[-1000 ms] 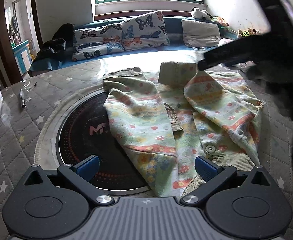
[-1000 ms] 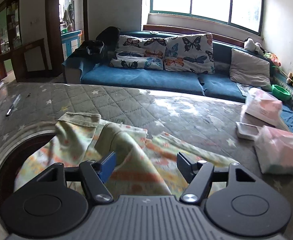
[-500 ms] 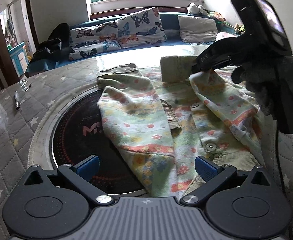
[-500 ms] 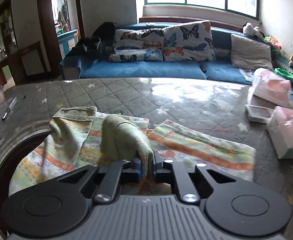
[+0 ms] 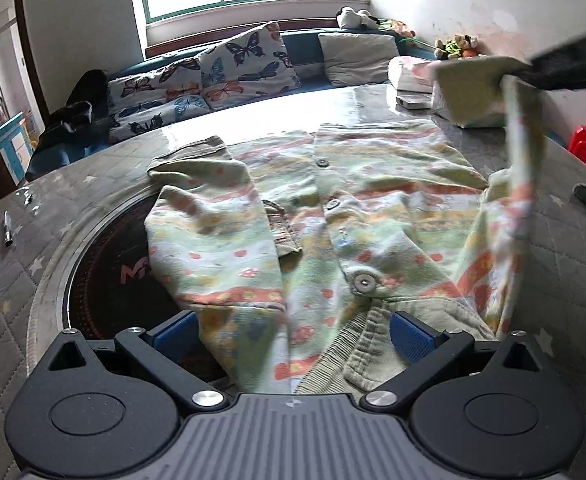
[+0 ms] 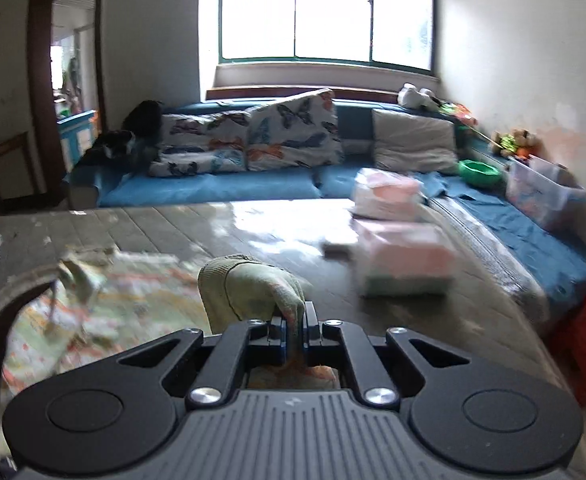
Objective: Fold clothes
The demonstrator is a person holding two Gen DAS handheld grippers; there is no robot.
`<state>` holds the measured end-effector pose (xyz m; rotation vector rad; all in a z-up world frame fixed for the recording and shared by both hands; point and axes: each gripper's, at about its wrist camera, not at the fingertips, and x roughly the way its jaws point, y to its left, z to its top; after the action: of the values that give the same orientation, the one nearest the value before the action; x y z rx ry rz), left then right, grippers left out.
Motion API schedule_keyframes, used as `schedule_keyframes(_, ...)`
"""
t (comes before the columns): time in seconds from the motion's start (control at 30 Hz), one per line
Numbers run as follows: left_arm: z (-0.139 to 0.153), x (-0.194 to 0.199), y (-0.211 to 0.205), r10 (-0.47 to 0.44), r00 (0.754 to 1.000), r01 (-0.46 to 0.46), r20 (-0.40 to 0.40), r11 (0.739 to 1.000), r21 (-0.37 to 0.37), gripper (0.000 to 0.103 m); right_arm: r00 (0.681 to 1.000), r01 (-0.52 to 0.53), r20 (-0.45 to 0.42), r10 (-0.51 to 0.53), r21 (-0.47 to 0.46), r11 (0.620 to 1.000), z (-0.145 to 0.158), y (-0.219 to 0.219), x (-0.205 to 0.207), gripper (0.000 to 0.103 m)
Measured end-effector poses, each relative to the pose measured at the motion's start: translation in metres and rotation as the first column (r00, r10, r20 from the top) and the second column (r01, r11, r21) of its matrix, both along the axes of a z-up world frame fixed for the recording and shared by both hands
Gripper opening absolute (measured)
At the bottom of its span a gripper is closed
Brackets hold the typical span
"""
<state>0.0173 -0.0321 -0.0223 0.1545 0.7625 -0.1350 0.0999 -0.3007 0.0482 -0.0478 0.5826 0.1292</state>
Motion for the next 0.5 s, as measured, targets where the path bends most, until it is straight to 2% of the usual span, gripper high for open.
schedule_keyframes(0.23,-0.002,-0.009,-0.005,-0.018,1.0,0.018,0.002,1.0,0.015,0.103,0.989,0.103,-0.107,-0.103,-0.004,0.995,-0.044,-0.051,-0.036,0.008)
schedule_keyframes(0.27,-0.002,-0.01,-0.006,-0.019,1.0,0.019,0.001,1.0,0.018,0.103,0.988,0.117,-0.106,-0.116,0.003,0.993,-0.05,-0.057,-0.039,0.01)
schedule_keyframes(0.33,-0.004,-0.012,-0.007,-0.021,1.0,0.021,0.001,0.999,0.024,0.103,0.982,0.15,-0.116,-0.146,0.028,0.988,-0.059,-0.069,-0.045,0.025)
schedule_keyframes(0.4,-0.004,-0.012,-0.007,-0.02,1.0,0.02,0.002,0.999,0.026,0.103,0.976,0.186,-0.129,-0.177,0.058,0.981,-0.067,-0.082,-0.051,0.035)
schedule_keyframes(0.5,-0.004,-0.013,-0.006,-0.017,1.0,0.017,0.002,1.0,0.027,0.103,0.968,0.229,-0.126,-0.219,0.073,0.971,-0.072,-0.097,-0.061,0.035)
